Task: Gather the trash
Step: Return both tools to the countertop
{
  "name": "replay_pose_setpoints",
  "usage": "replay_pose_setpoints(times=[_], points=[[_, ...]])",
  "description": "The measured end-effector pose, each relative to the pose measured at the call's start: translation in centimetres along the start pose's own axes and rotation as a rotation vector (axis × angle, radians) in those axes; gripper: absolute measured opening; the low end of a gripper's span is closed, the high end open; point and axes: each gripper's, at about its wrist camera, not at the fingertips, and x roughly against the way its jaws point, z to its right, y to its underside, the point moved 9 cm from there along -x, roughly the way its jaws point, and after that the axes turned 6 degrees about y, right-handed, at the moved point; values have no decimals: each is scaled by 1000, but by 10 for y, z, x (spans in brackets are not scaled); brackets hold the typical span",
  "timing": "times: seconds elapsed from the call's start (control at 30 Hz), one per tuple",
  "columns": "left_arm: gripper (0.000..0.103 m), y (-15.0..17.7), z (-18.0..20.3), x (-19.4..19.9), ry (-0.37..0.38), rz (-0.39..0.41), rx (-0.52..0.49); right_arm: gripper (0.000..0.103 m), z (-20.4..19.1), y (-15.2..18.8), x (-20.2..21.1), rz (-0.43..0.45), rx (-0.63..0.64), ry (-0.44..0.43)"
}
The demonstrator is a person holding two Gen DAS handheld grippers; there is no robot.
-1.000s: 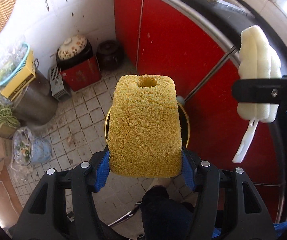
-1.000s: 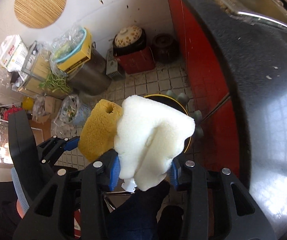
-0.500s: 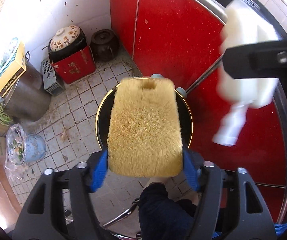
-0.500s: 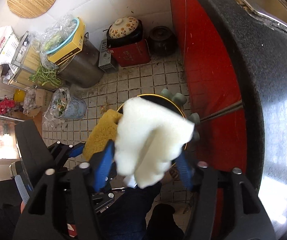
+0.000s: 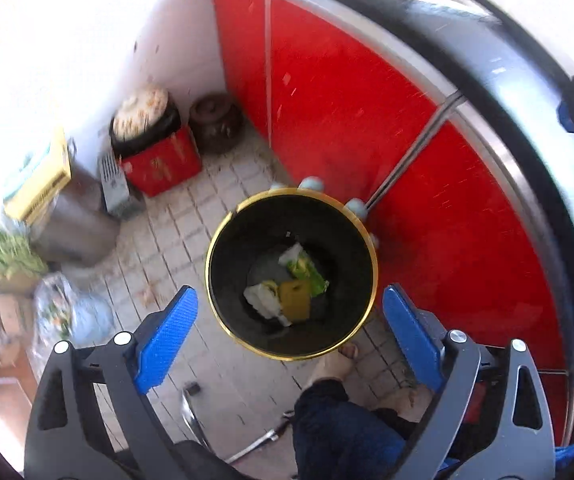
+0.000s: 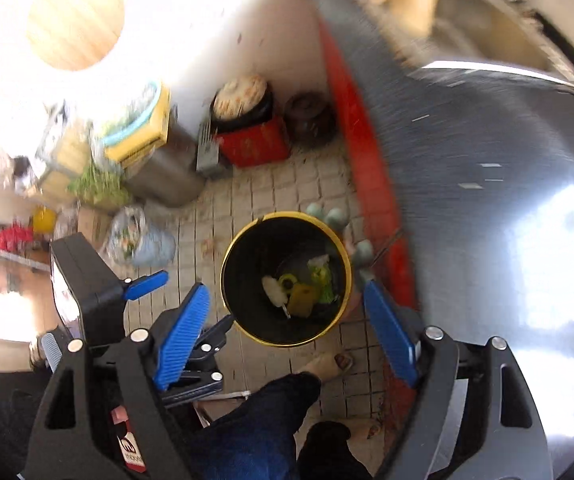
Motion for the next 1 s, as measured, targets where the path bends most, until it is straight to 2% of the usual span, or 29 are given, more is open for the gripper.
replay_pose_setpoints(times=[0.07, 0.2, 0.33, 0.43, 0.6, 0.7, 0.87, 1.0], points=[[92, -12, 24, 20, 23, 31, -44, 83, 24, 6, 36, 63, -61, 22], [94, -37, 94, 50, 111, 98, -185, 86, 91, 40, 104, 175, -196, 150], [94, -54, 190, 65, 228, 116, -375, 86, 169, 104, 170, 240, -389, 323], [94, -54, 281, 79, 327, 110, -551, 86, 220, 160, 218, 276, -542, 447], [94, -30, 396, 97, 473, 55, -732, 86, 292, 256, 283, 330, -796, 583], [94, -3, 452, 105, 529, 20, -826, 86, 319, 312, 303, 335, -907, 642], [94, 39, 512, 112, 549, -31, -918, 86, 337, 382, 316, 342, -1056, 655], [94, 59, 535, 106, 528, -56, -935, 86, 344, 402, 314, 337, -1090, 656]])
